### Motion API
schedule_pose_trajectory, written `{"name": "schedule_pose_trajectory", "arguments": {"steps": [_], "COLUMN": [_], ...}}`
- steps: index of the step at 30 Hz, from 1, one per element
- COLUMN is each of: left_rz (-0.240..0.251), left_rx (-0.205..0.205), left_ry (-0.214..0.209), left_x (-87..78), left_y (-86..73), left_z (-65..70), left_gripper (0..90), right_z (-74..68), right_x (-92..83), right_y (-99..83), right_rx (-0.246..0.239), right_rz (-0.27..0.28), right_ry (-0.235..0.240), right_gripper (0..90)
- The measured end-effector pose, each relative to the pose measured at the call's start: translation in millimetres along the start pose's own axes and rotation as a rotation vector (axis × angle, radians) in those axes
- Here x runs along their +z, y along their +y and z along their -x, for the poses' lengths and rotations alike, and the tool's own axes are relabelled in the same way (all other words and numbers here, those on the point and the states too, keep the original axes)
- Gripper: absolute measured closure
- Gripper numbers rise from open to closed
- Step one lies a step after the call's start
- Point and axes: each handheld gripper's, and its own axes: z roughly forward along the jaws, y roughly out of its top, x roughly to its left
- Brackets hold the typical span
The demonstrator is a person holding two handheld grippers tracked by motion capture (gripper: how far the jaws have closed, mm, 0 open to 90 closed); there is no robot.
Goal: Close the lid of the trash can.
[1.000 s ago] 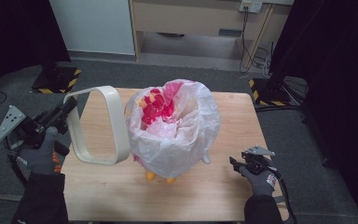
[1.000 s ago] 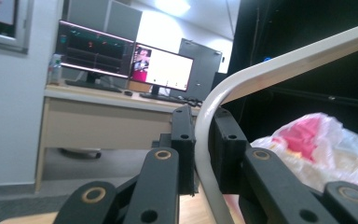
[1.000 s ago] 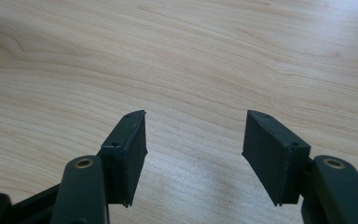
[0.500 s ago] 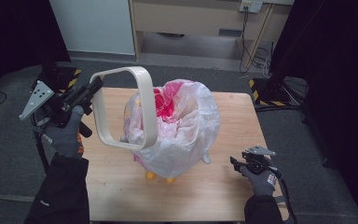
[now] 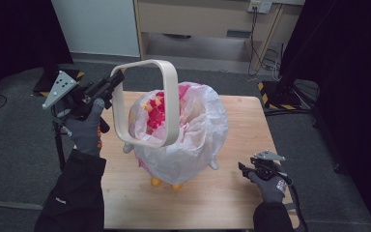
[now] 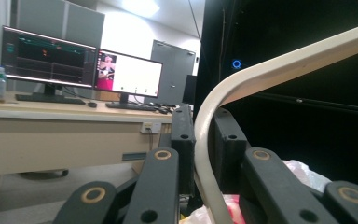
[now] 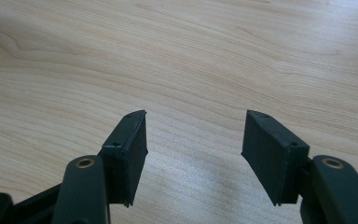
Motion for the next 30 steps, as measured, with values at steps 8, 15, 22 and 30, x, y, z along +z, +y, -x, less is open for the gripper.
{"name": "schedule_pose_trajectory", "arguments": {"steps": [8,15,22,30], "left_rz": [-0.040,-0.066,-0.076,-0.069], "left_rx": [0.012,0.021,0.009,0.008], "left_ry": [-0.016,-0.028,-0.024,-0.034], "left_x": [6.7,12.2,18.9,18.7], "left_y": [4.3,7.7,3.6,-0.4], "left_z": [10.9,20.9,20.1,17.1], "left_gripper": [80.1,79.9,79.7,79.3], "right_z": [-0.2,-0.2,-0.1,-0.3], "right_x": [-0.2,0.1,0.5,0.8], "right_y": [0.3,0.4,0.1,0.2], "right_rx": [-0.002,-0.006,-0.006,-0.010], "right_rz": [0.001,0.000,-0.003,-0.003], "right_ry": [-0.001,-0.001,-0.001,0.001], "right_gripper": [40.1,40.1,40.2,40.2]}}
